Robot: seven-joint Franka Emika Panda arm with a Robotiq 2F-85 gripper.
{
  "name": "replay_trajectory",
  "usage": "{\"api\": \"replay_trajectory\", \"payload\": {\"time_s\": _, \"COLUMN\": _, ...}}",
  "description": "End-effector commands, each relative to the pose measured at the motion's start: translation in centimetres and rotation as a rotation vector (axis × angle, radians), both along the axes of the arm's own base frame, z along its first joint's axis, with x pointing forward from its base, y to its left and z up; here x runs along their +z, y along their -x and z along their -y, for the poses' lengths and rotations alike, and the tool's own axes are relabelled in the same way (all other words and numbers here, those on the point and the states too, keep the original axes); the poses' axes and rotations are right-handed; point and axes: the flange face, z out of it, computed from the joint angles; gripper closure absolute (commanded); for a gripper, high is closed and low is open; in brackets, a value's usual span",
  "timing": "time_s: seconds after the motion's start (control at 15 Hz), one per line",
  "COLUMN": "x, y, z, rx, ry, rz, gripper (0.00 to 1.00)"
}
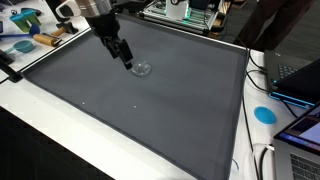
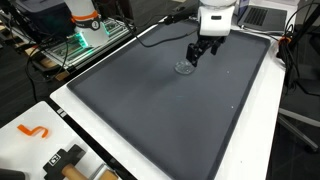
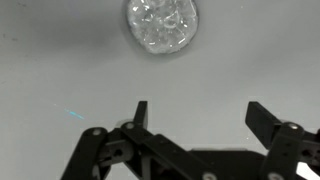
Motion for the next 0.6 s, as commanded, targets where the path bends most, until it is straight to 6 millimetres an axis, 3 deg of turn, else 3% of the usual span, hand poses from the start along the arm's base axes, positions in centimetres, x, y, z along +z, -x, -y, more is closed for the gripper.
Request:
{"api": "replay_trajectory", "payload": {"time_s": 0.0, "x": -0.8, "y": 1.6, "z": 1.8, "rx": -0.095, "ry": -0.044, "rz": 0.048, "gripper": 0.0}}
{"api": "replay_trajectory", "payload": {"time_s": 0.53, "x": -1.6, "y": 5.9, "z": 4.9, "rx": -0.259, "ry": -0.099, "rz": 0.096, "gripper": 0.0}}
